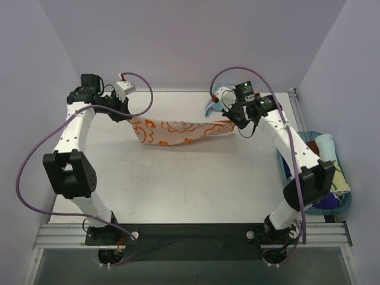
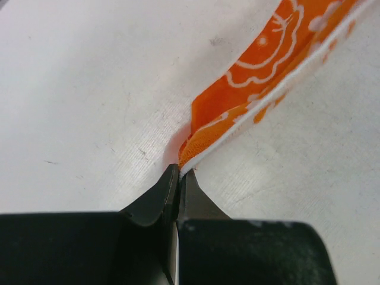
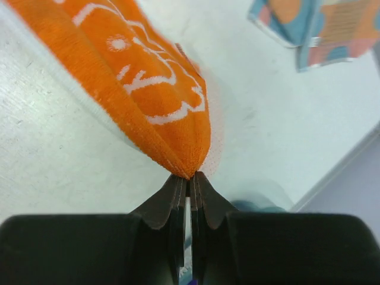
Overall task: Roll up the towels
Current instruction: Flatten the towel
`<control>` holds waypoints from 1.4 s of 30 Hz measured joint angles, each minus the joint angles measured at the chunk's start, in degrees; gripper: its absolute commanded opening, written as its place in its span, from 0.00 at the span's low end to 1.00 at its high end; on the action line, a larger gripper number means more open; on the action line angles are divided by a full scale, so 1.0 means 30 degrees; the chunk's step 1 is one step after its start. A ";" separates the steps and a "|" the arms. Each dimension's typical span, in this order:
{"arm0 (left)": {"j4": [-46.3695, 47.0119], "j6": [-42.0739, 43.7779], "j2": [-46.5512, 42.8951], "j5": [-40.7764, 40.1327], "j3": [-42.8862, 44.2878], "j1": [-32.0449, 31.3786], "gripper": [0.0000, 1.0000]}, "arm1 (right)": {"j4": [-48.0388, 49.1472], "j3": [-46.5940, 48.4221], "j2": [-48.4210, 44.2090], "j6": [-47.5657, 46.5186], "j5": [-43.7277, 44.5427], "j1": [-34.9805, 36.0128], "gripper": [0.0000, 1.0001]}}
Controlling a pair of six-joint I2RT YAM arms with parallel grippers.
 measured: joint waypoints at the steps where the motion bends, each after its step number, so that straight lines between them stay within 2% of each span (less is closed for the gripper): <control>1: 0.0189 -0.0277 -0.0219 0.0051 0.0066 0.0015 0.00 | -0.0073 0.0437 -0.0525 -0.0022 0.0036 -0.0197 0.00; 7: 0.0845 -0.1107 -0.2171 0.0117 -0.0874 0.0058 0.00 | -0.0845 0.1013 -0.2718 -0.0189 0.0087 -0.0648 0.00; 15: 0.1151 -0.1421 -0.4248 0.0656 -0.1741 0.0095 0.00 | -0.1428 0.0976 -0.2900 -0.0219 -0.0313 -0.1596 0.00; 20: 0.1362 -0.2011 -0.3271 0.0903 -0.1377 0.0095 0.00 | -0.1654 0.2761 -0.1399 -0.0211 -0.0765 -0.2200 0.00; 27: 0.2353 -0.3322 0.0000 0.0758 0.1392 0.0095 0.00 | -0.1523 0.6470 0.2025 -0.0211 -0.0903 -0.2688 0.00; 32: 0.2594 -0.3031 -0.0226 0.0794 0.1945 0.0095 0.00 | -0.1712 0.6885 0.1821 -0.0357 -0.0962 -0.2681 0.00; 36: 0.2608 -0.1122 -0.2769 0.1020 -0.0998 0.0095 0.00 | -0.1486 0.4095 -0.0044 -0.0816 -0.1297 -0.2565 0.00; 39: 0.2317 0.0889 -0.5391 0.0940 -0.4969 0.0080 0.00 | -0.1581 0.0379 -0.1756 -0.1428 -0.1574 -0.2062 0.00; 42: 0.1698 0.3293 -0.6805 0.0415 -0.8786 -0.0138 0.00 | -0.1668 -0.2616 -0.1989 -0.1858 -0.1712 -0.1406 0.00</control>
